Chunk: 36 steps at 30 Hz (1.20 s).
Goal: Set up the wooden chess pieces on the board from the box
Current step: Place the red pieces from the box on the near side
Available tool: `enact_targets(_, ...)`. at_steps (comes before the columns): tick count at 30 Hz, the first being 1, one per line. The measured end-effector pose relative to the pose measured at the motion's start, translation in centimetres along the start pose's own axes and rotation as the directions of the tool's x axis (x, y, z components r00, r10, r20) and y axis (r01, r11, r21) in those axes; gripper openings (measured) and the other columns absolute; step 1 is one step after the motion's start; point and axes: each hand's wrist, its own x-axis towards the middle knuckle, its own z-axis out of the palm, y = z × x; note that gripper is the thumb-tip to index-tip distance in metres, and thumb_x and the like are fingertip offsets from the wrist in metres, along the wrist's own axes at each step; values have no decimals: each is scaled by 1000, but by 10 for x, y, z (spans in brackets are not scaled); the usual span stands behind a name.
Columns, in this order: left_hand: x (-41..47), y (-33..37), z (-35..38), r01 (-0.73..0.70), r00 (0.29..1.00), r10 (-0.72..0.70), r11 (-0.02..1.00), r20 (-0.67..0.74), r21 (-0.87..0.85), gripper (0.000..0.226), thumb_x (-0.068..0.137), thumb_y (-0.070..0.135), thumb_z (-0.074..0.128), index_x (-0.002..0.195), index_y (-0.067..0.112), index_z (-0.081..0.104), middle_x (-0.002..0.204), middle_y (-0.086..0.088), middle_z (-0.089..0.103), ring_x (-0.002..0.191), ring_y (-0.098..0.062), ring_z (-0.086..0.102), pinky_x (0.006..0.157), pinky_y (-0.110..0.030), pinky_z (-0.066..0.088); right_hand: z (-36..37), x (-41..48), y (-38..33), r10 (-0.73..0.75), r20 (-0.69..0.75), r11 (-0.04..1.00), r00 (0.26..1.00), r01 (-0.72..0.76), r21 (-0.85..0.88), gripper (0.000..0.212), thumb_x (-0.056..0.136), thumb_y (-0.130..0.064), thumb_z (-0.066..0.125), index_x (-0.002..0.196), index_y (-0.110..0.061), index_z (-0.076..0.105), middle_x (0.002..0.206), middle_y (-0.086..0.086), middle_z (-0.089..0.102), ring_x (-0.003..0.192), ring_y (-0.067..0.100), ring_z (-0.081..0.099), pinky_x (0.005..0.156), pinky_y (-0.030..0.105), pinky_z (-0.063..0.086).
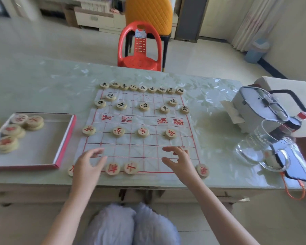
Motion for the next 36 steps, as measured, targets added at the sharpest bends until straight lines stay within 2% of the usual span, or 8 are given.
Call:
enact_targets(3, -1, -31, -43, 113, 991, -120, 989, -65, -98, 21, 85, 11, 63, 105, 16, 64, 103, -1, 67, 88, -14, 63, 80, -28, 51, 33, 4, -31, -40, 87, 999, 995, 39, 15, 29, 85, -26, 63, 112, -33, 57, 112, -16, 51, 110, 10, 39, 92, 24, 34)
enact_targets(7, 4, -61, -92, 94, 987, -97, 995, -128, -30, 22, 83, 7, 63, 102, 18, 65, 99, 1, 67, 90, -11, 61, 71, -5, 41, 71, 13, -62, -78, 131, 997, 988, 81, -14, 29, 85, -24, 64, 112, -29, 58, 109, -14, 52, 107, 13, 39, 89, 24, 31)
enact_targets(14, 30, -103, -186, 191, 948, -150, 974, -281, 124, 25, 83, 1, 59, 107, 8, 63, 109, -6, 66, 95, -18, 59, 83, -30, 43, 154, 28, -121, -140, 267, 987, 954, 156, -40, 30, 86, -26, 63, 115, -28, 57, 114, -11, 53, 109, 13, 39, 91, 27, 34)
enact_targets(19, 75, -125, -198, 182, 966, -103, 923, -237, 340, 31, 80, 4, 63, 111, 7, 61, 113, -12, 65, 107, -31, 58, 88, -40, 47, 205, 46, -160, -196, 325, 975, 925, 220, -36, 31, 86, -27, 62, 117, -28, 57, 113, -12, 51, 109, 12, 38, 90, 26, 32)
enact_targets(26, 122, -140, -185, 205, 974, -65, 666, -218, 717, 42, 79, 26, 69, 114, 10, 55, 112, -15, 61, 103, -33, 49, 86, -37, 38, 240, 71, -184, -242, 333, 958, 911, 279, -66, 31, 85, -23, 62, 116, -26, 60, 118, -3, 55, 113, 21, 39, 99, 34, 33)
enact_targets(29, 129, -145, -190, 229, 963, -65, 714, -263, 662, 44, 72, 26, 75, 109, 11, 57, 104, -14, 64, 98, -34, 51, 82, -40, 41, 252, 77, -193, -256, 349, 950, 902, 301, -83, 33, 85, -22, 61, 118, -25, 59, 120, -4, 56, 113, 22, 38, 100, 34, 32)
enact_targets(33, 114, -141, -204, 225, 909, -68, 910, -411, 349, 44, 66, 26, 79, 104, 15, 59, 99, -11, 62, 94, -32, 56, 74, -41, 46, 279, 86, -212, -285, 387, 926, 877, 356, -124, 36, 85, -22, 60, 121, -23, 57, 123, -2, 56, 112, 23, 39, 96, 33, 33)
enact_targets(36, 101, -143, -216, 224, 889, -122, 957, -442, 186, 48, 67, 24, 80, 109, 17, 58, 107, -8, 60, 99, -28, 57, 79, -39, 47, 311, 91, -226, -322, 437, 890, 840, 427, -164, 43, 85, -23, 59, 127, -21, 52, 131, 1, 52, 114, 26, 40, 93, 35, 31)
